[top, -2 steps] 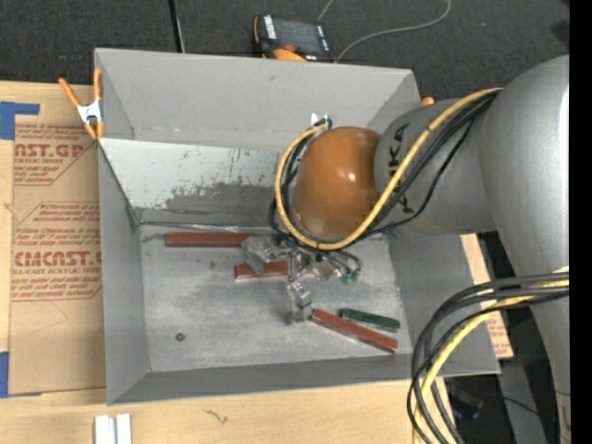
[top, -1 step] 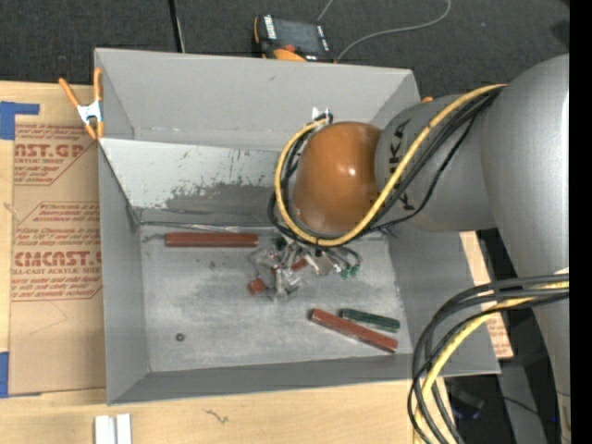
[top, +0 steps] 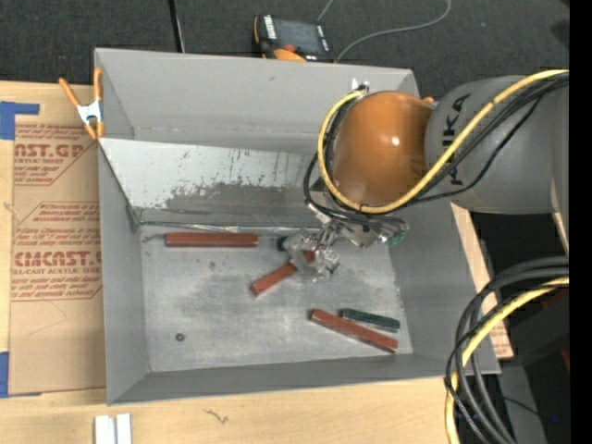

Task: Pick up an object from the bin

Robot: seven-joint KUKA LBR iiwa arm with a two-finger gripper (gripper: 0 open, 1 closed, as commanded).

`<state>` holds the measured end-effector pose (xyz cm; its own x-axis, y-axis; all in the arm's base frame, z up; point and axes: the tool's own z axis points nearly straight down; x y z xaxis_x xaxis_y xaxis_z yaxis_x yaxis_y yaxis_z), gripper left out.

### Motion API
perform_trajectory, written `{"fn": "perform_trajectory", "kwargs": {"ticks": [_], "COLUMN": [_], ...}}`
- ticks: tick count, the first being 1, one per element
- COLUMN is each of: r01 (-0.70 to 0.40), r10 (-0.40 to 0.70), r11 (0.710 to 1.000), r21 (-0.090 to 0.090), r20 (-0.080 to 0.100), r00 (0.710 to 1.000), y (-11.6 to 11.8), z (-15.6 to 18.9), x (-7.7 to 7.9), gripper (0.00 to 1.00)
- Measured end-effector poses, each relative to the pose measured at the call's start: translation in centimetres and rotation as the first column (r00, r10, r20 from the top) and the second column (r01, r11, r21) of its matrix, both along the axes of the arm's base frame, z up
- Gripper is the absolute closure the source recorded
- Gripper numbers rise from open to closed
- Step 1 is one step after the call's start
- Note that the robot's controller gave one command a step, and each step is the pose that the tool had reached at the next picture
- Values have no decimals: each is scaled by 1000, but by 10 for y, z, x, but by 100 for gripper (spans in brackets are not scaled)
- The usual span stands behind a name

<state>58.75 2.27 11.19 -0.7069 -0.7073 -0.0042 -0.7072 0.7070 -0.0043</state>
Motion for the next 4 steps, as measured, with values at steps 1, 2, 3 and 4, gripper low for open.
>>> {"fn": "perform_trajectory", "kwargs": {"ticks": [1, 2, 3, 4], "r01": [-1, 6, 9, -56], "r10": [1, -6, -9, 56], "r11": [1000, 1000, 1000, 998], "r21": [3, 4, 3, 2], "r20": [-4, -7, -5, 4], "r00": [1000, 1000, 1000, 998], "y": [2, 29, 27, 45], "z": [-2, -44, -41, 109], "x": [-1, 3, 4, -16], "gripper": [0, 0, 100, 100]}}
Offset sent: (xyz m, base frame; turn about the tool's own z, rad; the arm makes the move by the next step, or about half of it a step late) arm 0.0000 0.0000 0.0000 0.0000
